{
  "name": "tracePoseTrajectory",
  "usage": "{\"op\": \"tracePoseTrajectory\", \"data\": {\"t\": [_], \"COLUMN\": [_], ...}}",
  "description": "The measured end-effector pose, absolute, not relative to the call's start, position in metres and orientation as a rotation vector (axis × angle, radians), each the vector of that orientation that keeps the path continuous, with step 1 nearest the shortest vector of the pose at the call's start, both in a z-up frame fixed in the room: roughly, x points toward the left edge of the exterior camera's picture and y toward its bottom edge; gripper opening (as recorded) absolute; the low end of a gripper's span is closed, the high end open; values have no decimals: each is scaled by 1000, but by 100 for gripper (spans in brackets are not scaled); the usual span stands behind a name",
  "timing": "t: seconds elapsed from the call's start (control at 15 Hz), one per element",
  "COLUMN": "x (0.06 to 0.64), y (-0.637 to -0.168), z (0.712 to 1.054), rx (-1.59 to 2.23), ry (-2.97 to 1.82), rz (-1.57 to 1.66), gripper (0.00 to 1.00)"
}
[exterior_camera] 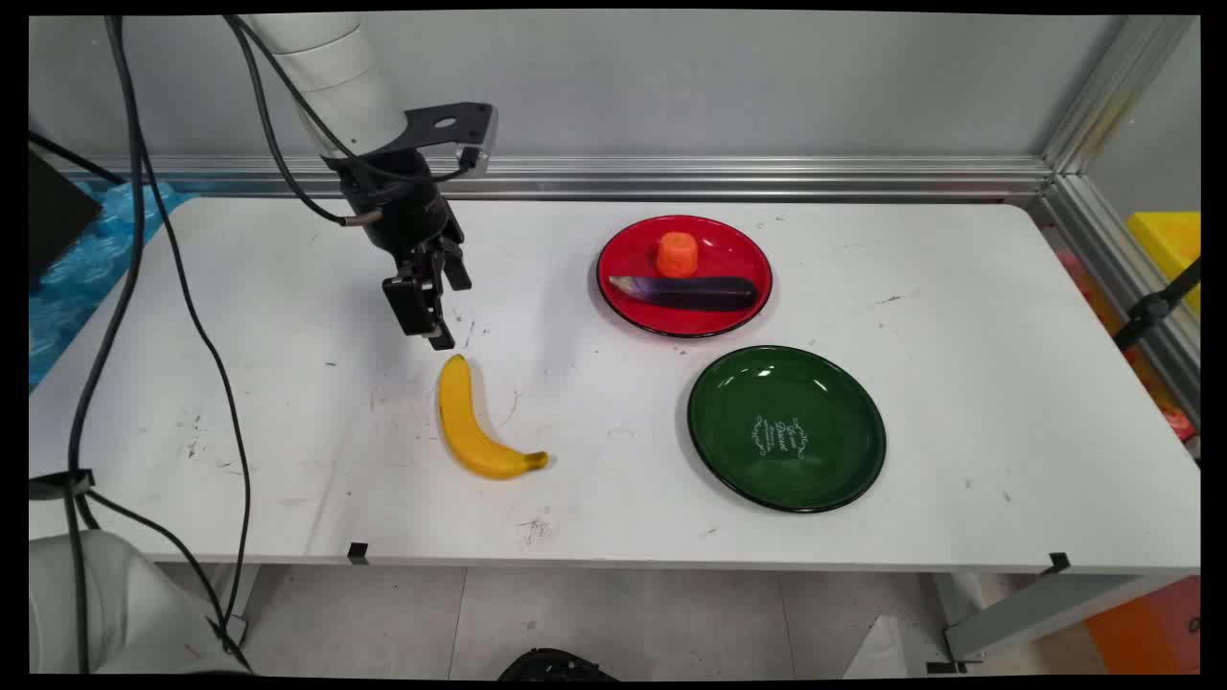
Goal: Pick up the eggplant from the red plate
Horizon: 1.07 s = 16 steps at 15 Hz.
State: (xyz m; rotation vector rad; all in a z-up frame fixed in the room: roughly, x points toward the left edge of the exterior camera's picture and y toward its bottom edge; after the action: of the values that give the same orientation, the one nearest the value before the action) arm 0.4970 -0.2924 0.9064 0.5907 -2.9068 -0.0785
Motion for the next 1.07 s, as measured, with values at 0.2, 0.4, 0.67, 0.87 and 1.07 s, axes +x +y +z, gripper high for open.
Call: {"op": "tracePoseTrajectory", "data": {"t": [0.2, 0.4, 0.67, 0.87, 1.07], "x": [490, 478, 460, 442, 427], "y": [-294, -300, -317, -337, -356], "z": [909, 910, 910, 907, 899], "rx": [562, 536, 514, 494, 477], "ry": [-2908, -2900, -2882, -2863, -2845], "rz": [-62, -30, 19, 64, 96], "gripper": [100, 100, 100, 100, 100]}}
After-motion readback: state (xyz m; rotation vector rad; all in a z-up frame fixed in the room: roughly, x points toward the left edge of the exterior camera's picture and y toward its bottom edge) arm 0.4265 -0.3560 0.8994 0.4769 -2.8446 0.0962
